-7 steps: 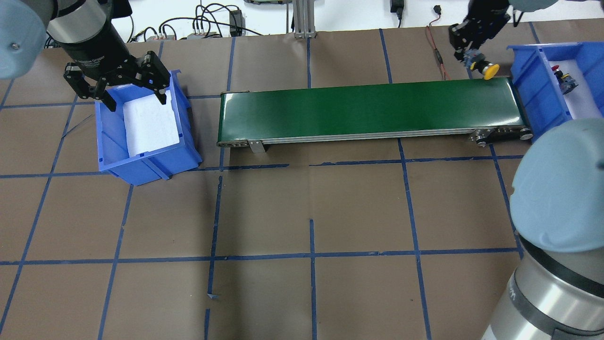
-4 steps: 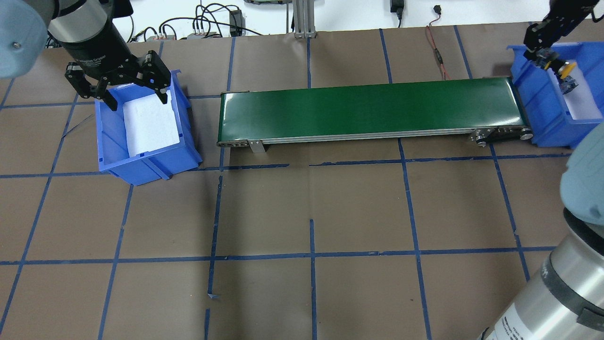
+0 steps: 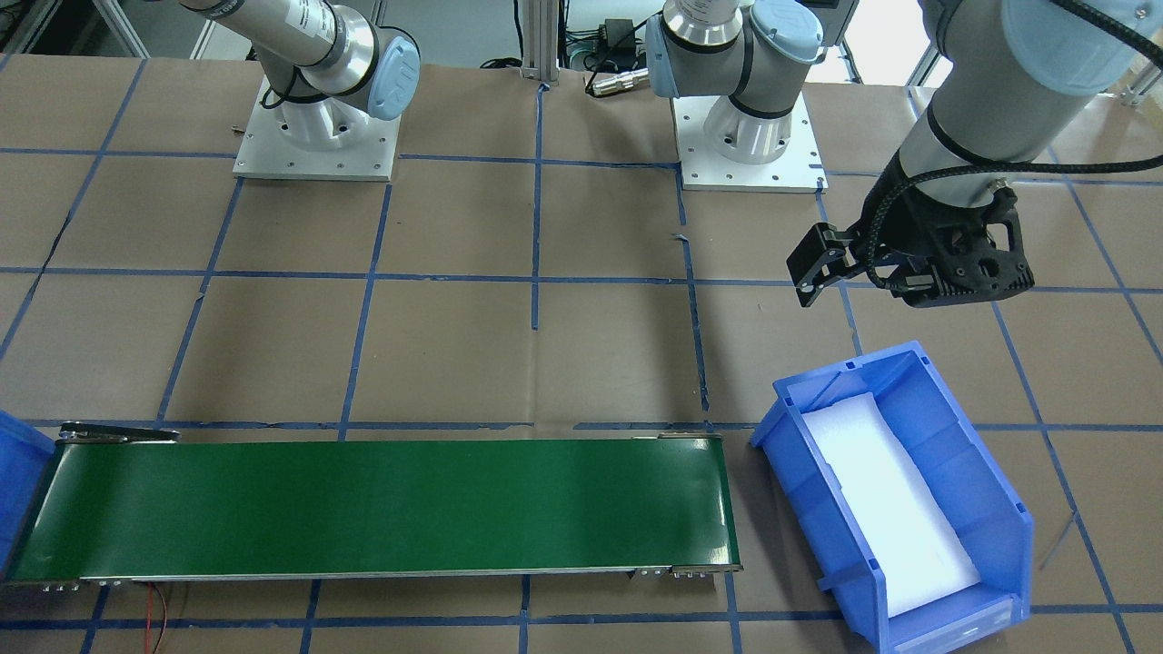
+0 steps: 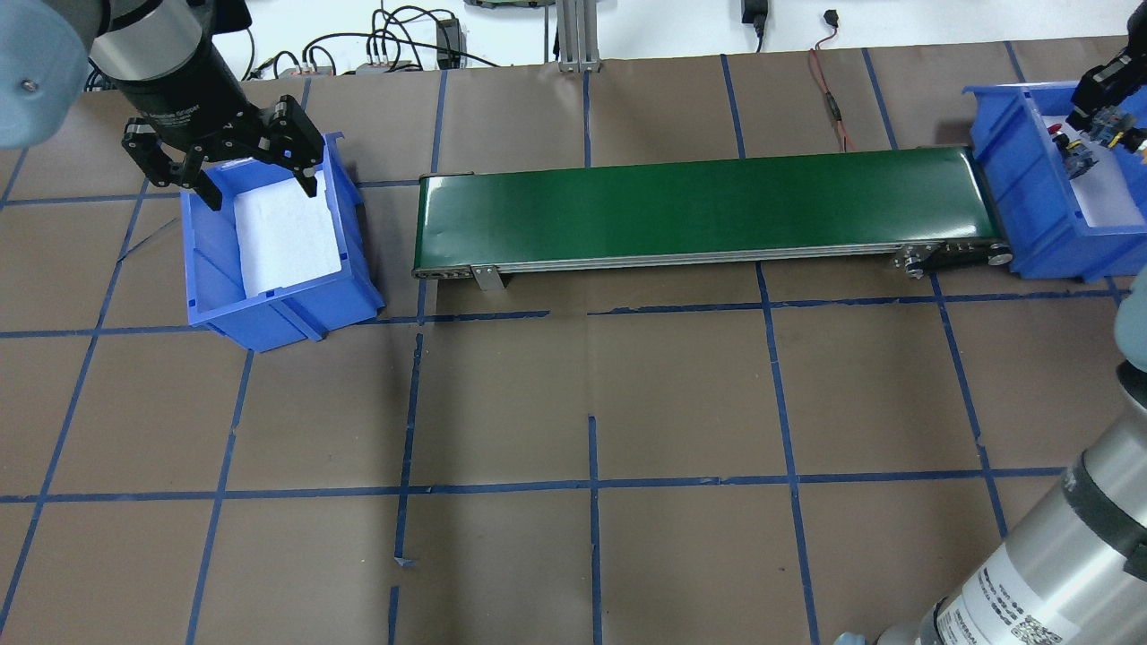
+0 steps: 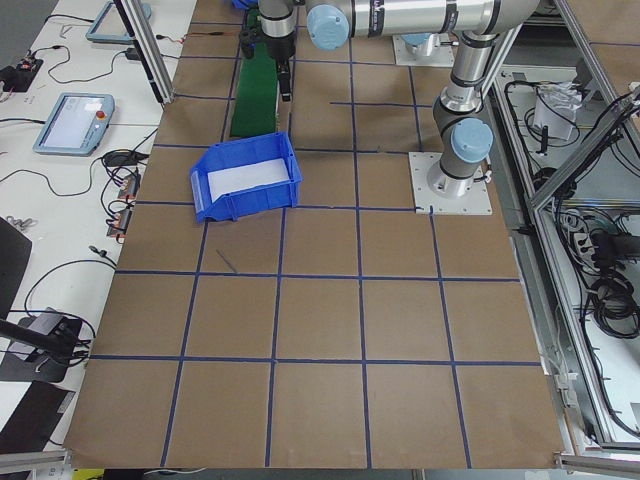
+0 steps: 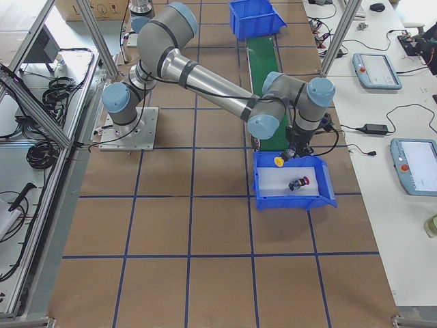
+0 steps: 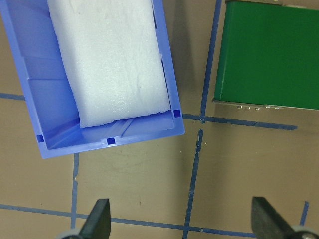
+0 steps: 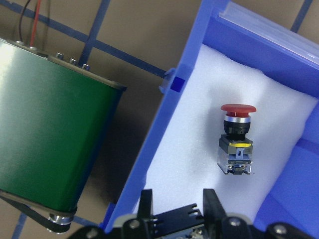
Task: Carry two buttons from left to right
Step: 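Lower the yellow-capped button onto the foam beside the red one and release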
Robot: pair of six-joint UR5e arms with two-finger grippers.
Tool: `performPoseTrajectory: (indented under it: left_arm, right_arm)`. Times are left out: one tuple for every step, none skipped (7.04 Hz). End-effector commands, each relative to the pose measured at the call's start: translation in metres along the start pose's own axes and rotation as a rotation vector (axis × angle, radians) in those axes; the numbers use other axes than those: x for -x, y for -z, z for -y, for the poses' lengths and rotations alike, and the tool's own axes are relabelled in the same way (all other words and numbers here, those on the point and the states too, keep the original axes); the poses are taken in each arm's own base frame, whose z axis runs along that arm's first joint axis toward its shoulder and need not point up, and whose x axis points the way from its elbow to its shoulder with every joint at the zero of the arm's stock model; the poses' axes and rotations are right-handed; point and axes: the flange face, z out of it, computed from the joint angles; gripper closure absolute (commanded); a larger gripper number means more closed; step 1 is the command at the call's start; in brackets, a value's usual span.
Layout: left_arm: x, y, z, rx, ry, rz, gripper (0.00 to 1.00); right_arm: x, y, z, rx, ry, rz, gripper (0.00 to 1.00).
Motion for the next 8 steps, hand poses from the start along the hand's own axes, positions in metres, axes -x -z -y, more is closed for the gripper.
performPoseTrajectory:
  left_arm:
    - [0.0,0.0,0.0,0.0,-0.001,0.0,0.0]
    - [0.0,0.0,0.0,0.0,0.001,0.0,0.0]
    - [0.0,-0.001,0.0,0.002,-0.001,0.0,0.0]
    - [0.001,-0.001,0.0,0.002,0.001,0.002,0.0]
    - [0.001,-0.001,0.0,0.002,0.001,0.002,0.0]
    - [0.001,-0.001,0.0,0.002,0.001,0.002,0.0]
    - [0.002,-0.001,0.0,0.002,0.002,0.002,0.0]
    - [0.002,-0.001,0.0,0.002,0.002,0.002,0.0]
  right_arm:
    - [-0.029,-0.019,-0.023,-0.01,-0.003,-0.006,0.95]
    - [-0.03,-0.037,-0.02,-0.002,-0.006,0.014,0.95]
    - [-0.033,-0.052,-0.018,0.0,-0.006,0.024,0.95]
    - [-0.036,-0.062,-0.015,-0.004,-0.008,0.019,0.95]
    - [-0.039,-0.072,-0.013,-0.008,-0.008,0.016,0.95]
    - [-0.041,-0.078,-0.01,-0.01,-0.008,0.016,0.95]
    - [-0.043,-0.083,-0.008,-0.021,-0.011,0.008,0.95]
    - [-0.039,-0.089,-0.003,-0.034,-0.009,0.019,0.95]
